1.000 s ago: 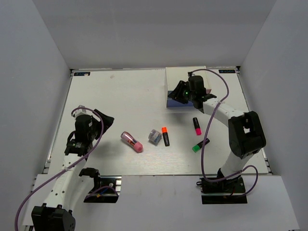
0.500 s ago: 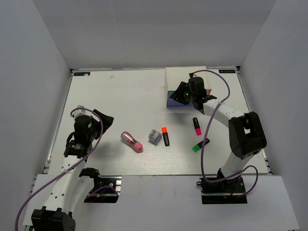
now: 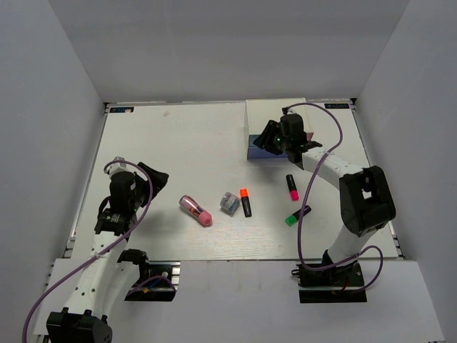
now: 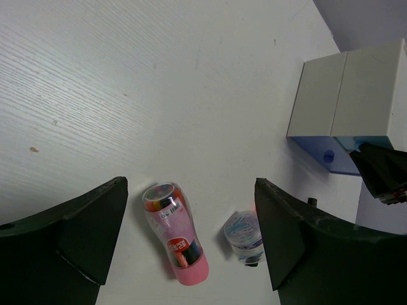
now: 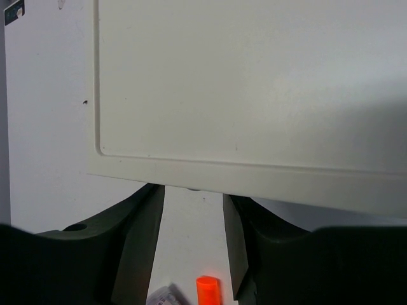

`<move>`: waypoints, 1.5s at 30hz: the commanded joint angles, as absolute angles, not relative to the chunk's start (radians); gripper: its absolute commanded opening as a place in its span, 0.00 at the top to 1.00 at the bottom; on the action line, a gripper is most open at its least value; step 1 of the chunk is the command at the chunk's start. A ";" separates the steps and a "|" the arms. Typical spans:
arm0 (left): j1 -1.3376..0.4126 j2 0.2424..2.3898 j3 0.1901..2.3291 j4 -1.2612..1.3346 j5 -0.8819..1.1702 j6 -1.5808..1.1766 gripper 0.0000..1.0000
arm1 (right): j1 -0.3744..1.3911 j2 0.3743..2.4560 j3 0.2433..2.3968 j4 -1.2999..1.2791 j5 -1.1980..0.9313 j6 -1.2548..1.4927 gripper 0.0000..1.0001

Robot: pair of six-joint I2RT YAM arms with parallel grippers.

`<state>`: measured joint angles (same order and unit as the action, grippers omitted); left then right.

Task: Sort the stationery into containers
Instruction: Open the drawer

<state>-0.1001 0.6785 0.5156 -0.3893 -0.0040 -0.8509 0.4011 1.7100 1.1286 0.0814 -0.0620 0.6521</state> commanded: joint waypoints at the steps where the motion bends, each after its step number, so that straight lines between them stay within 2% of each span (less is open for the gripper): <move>1: -0.103 0.666 0.522 -0.383 -0.014 -0.851 0.09 | 0.399 1.710 1.146 0.136 -0.038 0.640 0.52; 9: -0.103 0.666 0.522 -0.383 -0.014 -0.851 0.09 | 0.394 1.746 1.157 0.186 -0.041 0.635 0.52; 12: -0.103 0.666 0.522 -0.383 -0.014 -0.851 0.09 | 0.397 1.752 1.160 0.189 -0.040 0.634 0.55; 21: -0.103 0.675 0.522 -0.374 -0.005 -0.862 0.09 | 0.397 1.733 1.131 0.193 -0.054 0.635 0.77; 25: -0.103 0.684 0.512 -0.365 0.006 -0.871 0.09 | 0.400 1.707 1.109 0.186 -0.071 0.635 0.81; 45: -0.103 0.765 0.503 -0.348 0.087 -0.920 0.07 | 0.437 1.494 0.847 0.137 -0.138 0.696 0.82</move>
